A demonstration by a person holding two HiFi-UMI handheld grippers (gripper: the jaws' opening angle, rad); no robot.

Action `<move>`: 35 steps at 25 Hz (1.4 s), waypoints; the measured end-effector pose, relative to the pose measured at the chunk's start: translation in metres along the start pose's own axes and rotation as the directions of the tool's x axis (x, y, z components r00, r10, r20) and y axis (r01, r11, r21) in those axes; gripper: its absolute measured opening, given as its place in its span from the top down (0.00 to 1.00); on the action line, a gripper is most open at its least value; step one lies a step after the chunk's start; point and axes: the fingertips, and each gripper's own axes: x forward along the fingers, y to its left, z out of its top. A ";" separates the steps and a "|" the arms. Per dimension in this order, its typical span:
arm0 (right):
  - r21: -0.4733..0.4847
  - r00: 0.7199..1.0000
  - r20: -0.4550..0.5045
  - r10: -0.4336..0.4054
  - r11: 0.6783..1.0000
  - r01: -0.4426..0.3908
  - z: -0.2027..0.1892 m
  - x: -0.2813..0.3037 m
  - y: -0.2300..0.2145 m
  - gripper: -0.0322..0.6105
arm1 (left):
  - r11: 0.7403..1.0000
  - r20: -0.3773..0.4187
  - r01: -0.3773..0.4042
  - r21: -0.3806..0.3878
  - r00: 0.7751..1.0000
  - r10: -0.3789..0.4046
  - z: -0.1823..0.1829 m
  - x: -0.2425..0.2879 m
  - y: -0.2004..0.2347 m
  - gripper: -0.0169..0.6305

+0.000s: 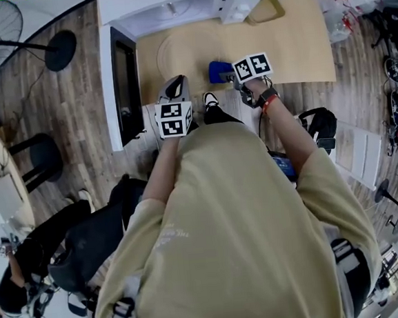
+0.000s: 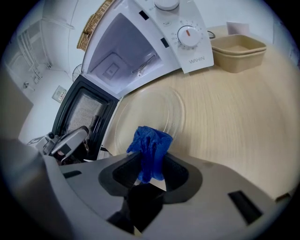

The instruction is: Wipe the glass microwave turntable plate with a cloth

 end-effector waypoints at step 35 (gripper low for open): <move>-0.136 0.965 -0.169 0.203 0.964 -0.226 -0.003 0.062 0.118 0.73 | 0.987 0.025 -0.138 -0.081 0.990 0.141 -0.001 -0.025 0.051 0.92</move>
